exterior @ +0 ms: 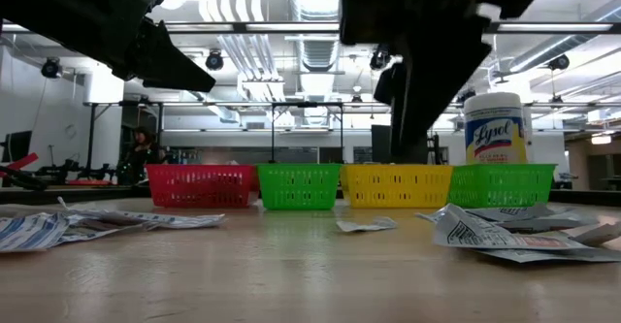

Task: Pick & Place First Aid Supplies
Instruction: Put the green bandage into the right green basket

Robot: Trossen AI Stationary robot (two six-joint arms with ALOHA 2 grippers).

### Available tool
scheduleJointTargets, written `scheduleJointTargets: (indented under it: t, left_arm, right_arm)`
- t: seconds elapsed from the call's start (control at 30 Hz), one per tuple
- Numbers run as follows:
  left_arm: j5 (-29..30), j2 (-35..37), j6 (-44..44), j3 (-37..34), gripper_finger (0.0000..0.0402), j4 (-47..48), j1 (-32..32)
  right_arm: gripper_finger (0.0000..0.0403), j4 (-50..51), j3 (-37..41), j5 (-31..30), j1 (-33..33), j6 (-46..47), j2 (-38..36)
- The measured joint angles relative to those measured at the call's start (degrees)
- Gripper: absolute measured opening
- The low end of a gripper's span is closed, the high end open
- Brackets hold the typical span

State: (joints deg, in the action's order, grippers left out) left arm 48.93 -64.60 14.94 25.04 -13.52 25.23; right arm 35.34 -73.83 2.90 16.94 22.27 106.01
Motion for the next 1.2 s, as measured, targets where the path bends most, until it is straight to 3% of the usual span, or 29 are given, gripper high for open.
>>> scheduleJointTargets:
  t: [0.27, 0.43, 0.77, 1.2]
  left_arm:
    - [0.0, 0.0, 0.0, 0.0, 0.0181, 0.3, 0.0]
    - [0.0, 0.0, 0.0, 0.0, 0.0181, 0.4, 0.0]
    - [0.0, 0.0, 0.0, 0.0, 0.0181, 0.5, 0.0]
    - [0.0, 0.0, 0.0, 0.0, 0.0181, 0.3, 0.0]
  right_arm:
    - [0.0177, 2.0, -3.5, 0.0, -0.6, 0.0, 6.5]
    - [0.0171, 1.9, -4.0, -0.7, -1.7, 0.5, 7.1]
    - [0.0156, 2.4, -3.6, -3.1, -2.7, 10.5, 7.6]
    - [0.0133, 1.4, -3.8, -4.8, -2.7, 13.5, 10.8]
